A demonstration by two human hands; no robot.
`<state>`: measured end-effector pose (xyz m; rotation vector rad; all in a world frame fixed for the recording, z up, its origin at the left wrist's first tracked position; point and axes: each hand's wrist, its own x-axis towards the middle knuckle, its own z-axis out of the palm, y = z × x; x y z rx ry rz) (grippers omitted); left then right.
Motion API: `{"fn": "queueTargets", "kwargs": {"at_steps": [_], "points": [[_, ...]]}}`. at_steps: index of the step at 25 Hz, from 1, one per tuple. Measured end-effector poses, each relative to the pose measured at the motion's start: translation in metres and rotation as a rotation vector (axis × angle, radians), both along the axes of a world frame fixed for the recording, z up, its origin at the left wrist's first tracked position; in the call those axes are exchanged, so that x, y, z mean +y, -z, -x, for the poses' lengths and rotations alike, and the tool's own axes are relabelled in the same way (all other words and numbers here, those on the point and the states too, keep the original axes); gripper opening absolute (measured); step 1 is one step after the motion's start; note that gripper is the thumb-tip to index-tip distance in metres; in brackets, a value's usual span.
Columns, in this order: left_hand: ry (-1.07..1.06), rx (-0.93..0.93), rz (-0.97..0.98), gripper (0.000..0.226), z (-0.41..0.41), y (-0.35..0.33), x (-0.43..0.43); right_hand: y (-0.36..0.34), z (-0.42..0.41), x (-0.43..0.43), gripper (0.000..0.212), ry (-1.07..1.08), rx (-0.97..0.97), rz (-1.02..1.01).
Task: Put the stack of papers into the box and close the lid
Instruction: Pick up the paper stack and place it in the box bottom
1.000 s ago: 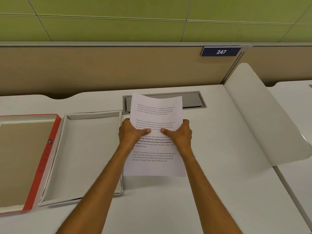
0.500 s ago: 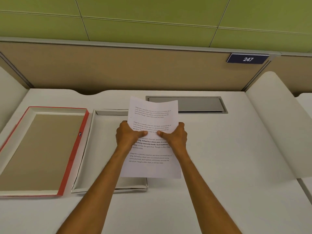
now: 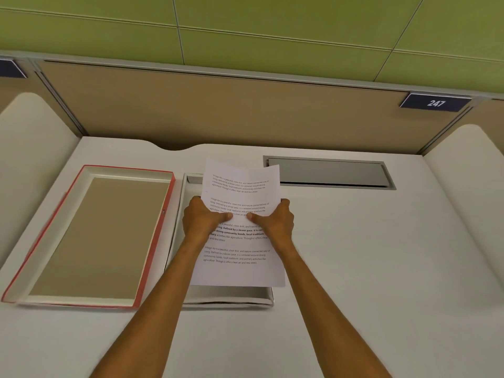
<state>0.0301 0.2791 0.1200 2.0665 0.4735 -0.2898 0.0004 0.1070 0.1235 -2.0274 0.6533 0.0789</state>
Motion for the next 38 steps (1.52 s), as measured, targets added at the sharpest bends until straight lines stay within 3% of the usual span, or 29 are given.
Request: {"fn": "queueTargets", "kwargs": {"at_steps": [9,17,24,38], "points": [[-0.002,0.048,0.088,0.046,-0.009,0.031,0.034,0.022,-0.014,0.028,0.073,-0.054,0.125,-0.081],[-0.019,0.052,0.146,0.046,-0.009,0.058,0.042,0.037,-0.013,0.034,0.047,-0.092,0.222,-0.164],[-0.013,0.040,0.161,0.043,-0.008,0.072,0.042,0.046,-0.013,0.041,0.021,-0.130,0.170,-0.075],[-0.064,0.081,0.188,0.041,-0.011,0.076,0.045,0.066,-0.020,0.043,0.027,-0.122,0.165,-0.047]]}}
